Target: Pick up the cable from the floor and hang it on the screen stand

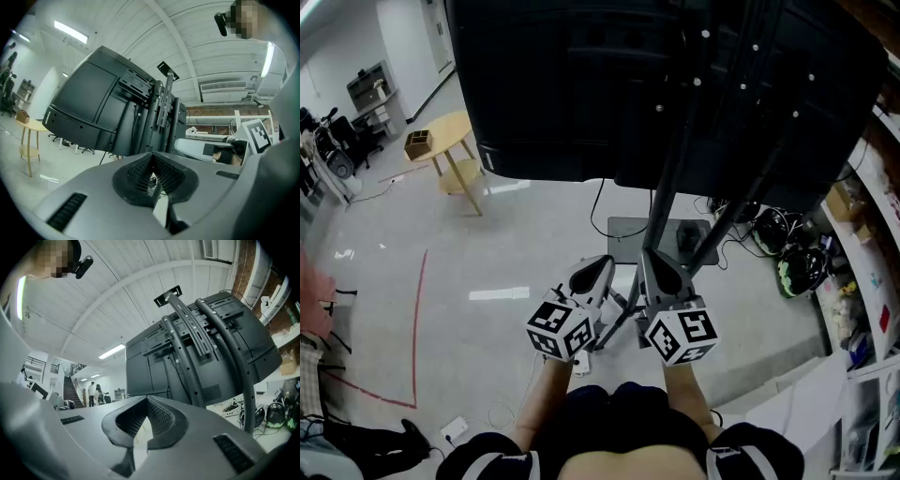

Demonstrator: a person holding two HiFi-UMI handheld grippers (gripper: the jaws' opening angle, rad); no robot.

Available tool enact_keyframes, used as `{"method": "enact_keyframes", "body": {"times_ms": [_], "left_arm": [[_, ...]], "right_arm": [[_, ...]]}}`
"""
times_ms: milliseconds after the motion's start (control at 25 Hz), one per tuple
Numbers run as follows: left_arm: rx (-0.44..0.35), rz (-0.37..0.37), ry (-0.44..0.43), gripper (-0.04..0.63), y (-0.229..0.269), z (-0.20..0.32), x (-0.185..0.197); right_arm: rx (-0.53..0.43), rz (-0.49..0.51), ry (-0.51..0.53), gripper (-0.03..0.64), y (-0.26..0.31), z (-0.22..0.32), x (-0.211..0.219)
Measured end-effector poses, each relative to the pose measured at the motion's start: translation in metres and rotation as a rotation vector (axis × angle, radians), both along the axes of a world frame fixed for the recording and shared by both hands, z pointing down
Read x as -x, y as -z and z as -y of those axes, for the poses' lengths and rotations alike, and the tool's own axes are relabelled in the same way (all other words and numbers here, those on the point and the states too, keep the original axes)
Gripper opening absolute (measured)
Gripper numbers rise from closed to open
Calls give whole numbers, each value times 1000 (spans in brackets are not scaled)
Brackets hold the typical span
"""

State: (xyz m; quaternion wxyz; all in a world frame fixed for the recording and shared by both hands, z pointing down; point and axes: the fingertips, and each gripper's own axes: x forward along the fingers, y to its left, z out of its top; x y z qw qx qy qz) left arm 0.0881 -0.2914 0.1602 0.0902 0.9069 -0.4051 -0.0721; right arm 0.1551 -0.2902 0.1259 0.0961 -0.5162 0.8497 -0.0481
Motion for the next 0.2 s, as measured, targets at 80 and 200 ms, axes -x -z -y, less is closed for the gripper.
{"method": "enact_keyframes", "body": {"times_ms": [80, 200], "left_arm": [[2, -5, 19, 8, -1, -3, 10], [4, -7, 46, 8, -4, -6, 24]], "right_arm": [[9, -9, 7, 25, -5, -3, 9], [26, -12, 18, 24, -14, -8, 21]]}}
